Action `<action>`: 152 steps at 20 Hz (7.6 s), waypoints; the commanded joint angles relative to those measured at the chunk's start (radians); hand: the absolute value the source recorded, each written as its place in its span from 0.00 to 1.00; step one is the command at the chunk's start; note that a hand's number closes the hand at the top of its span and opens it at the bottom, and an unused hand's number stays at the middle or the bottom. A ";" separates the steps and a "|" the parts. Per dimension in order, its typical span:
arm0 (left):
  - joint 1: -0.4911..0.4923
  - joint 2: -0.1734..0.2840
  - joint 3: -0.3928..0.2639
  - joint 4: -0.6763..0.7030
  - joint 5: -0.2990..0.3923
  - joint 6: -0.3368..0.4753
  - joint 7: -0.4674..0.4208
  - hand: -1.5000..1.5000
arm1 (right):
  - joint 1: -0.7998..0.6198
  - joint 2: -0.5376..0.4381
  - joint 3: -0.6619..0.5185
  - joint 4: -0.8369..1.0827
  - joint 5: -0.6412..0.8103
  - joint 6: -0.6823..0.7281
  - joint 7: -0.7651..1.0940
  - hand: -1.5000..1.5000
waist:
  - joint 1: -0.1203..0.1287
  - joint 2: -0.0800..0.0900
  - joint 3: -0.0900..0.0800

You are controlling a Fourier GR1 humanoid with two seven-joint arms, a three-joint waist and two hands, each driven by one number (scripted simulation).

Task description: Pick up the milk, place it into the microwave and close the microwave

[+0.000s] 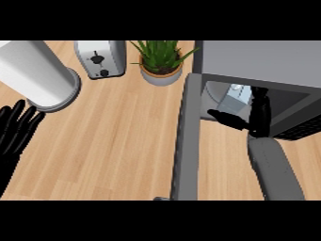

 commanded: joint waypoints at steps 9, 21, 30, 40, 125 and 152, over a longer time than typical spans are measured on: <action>-0.004 -0.055 -0.077 -0.024 -0.081 0.035 0.008 0.00 | -0.250 -0.059 -0.109 0.307 -0.084 0.104 0.333 0.00 | -0.051 0.023 0.009; -0.063 -0.034 -0.118 0.181 -0.141 -0.027 -0.082 0.00 | -0.317 -0.029 -0.169 0.568 -0.163 0.289 0.128 0.00 | -0.129 0.003 0.006; -0.036 -0.023 -0.249 0.185 -0.258 -0.094 -0.104 1.00 | -0.151 0.036 -0.104 0.436 -0.168 0.319 0.086 0.00 | -0.165 -0.017 0.005; -0.123 -0.037 -0.364 0.374 -0.476 -0.035 -0.194 1.00 | 0.197 0.039 0.035 -0.047 -0.193 0.436 0.228 0.00 | -0.186 -0.020 0.003; -1.047 -0.063 -1.008 1.263 0.616 1.066 -0.642 1.00 | 0.655 -0.312 0.098 -1.364 -0.900 0.848 0.884 0.00 | -0.494 0.080 0.004; -1.069 -0.063 -1.046 1.309 0.717 1.065 -0.753 1.00 | 0.593 -0.391 0.076 -1.380 -1.055 0.875 0.955 0.00 | -0.492 0.086 0.005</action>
